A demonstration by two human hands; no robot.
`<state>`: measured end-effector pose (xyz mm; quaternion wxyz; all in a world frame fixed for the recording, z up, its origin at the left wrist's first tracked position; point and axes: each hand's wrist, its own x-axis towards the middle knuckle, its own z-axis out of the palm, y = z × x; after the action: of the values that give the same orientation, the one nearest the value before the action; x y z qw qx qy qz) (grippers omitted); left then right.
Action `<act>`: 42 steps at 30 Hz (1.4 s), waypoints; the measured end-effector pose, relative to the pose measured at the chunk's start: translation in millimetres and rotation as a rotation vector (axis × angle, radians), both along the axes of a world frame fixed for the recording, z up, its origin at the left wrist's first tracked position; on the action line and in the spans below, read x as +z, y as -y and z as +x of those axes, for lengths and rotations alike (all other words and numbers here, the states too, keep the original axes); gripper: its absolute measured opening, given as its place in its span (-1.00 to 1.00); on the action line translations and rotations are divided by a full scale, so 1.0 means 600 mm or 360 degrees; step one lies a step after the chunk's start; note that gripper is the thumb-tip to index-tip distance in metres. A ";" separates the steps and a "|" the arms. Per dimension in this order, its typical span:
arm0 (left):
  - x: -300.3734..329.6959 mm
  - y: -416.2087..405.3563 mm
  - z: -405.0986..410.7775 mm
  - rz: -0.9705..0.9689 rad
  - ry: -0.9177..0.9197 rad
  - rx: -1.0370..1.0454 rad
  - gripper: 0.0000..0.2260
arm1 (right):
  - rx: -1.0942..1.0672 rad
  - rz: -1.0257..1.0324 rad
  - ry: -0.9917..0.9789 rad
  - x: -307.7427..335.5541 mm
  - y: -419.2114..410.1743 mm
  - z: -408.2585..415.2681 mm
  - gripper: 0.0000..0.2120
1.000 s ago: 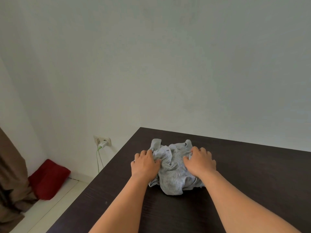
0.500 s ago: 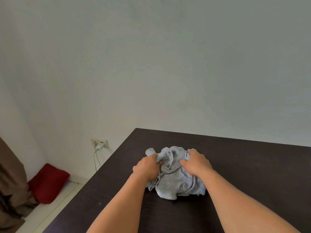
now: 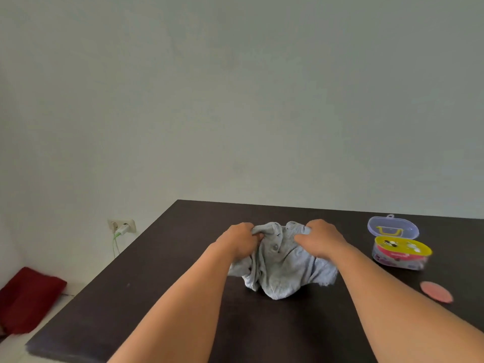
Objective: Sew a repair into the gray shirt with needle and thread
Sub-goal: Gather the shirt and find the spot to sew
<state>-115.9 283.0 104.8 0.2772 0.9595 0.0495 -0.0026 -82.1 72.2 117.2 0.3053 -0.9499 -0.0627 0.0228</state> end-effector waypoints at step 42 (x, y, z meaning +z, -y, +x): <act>-0.052 0.152 -0.064 -0.0342 0.0174 0.0182 -0.87 | 0.0275 0.0190 -0.0168 -0.051 0.069 -0.098 -0.63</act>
<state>-154.2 192.0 73.5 0.3804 0.9186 0.0884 0.0603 -140.8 30.7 86.8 0.3611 -0.9186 -0.1296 0.0953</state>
